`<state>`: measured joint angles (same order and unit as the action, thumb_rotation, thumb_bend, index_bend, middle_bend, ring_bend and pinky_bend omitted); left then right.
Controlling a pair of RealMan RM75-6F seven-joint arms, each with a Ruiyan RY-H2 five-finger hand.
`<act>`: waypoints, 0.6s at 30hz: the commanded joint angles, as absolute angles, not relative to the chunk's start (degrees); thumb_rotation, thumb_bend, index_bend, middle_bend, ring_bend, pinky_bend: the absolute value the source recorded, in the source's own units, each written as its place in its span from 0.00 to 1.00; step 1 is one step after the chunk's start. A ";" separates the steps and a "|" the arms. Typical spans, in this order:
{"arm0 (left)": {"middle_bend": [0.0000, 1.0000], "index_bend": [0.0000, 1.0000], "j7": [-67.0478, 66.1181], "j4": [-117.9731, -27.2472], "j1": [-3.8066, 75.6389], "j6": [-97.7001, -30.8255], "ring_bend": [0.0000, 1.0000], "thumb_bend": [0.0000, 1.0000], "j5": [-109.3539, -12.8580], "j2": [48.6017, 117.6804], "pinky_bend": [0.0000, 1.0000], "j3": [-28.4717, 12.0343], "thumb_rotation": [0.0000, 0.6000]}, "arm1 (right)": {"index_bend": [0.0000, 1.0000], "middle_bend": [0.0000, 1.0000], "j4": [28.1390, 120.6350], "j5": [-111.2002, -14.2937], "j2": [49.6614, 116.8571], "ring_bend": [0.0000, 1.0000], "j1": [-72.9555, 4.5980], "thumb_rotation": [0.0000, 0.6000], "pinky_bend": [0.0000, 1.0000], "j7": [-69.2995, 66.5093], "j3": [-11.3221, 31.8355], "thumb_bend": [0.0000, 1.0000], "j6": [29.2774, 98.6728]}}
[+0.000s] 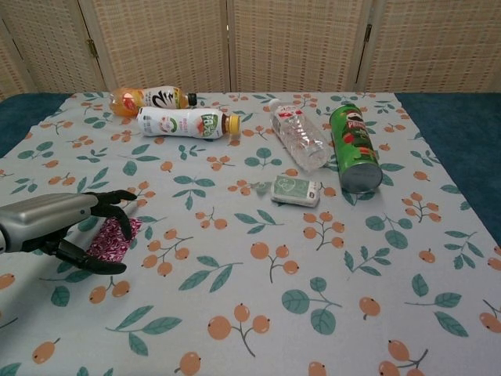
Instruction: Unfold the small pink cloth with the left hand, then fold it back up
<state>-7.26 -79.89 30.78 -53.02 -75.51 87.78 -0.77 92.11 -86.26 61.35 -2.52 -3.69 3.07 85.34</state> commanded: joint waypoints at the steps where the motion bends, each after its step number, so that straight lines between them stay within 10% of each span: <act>1: 0.00 0.35 -7.30 -79.78 30.43 -53.22 0.00 0.12 -75.11 87.61 0.00 -0.66 0.50 | 0.00 0.00 92.06 -86.27 61.41 0.00 -2.57 1.00 0.00 -3.72 3.07 0.37 85.27; 18: 0.00 0.35 -3.27 -76.73 26.84 -54.74 0.00 0.12 -73.61 84.13 0.00 0.46 0.50 | 0.00 0.00 92.04 -86.76 61.40 0.00 -2.24 1.00 0.00 -4.13 3.18 0.37 86.38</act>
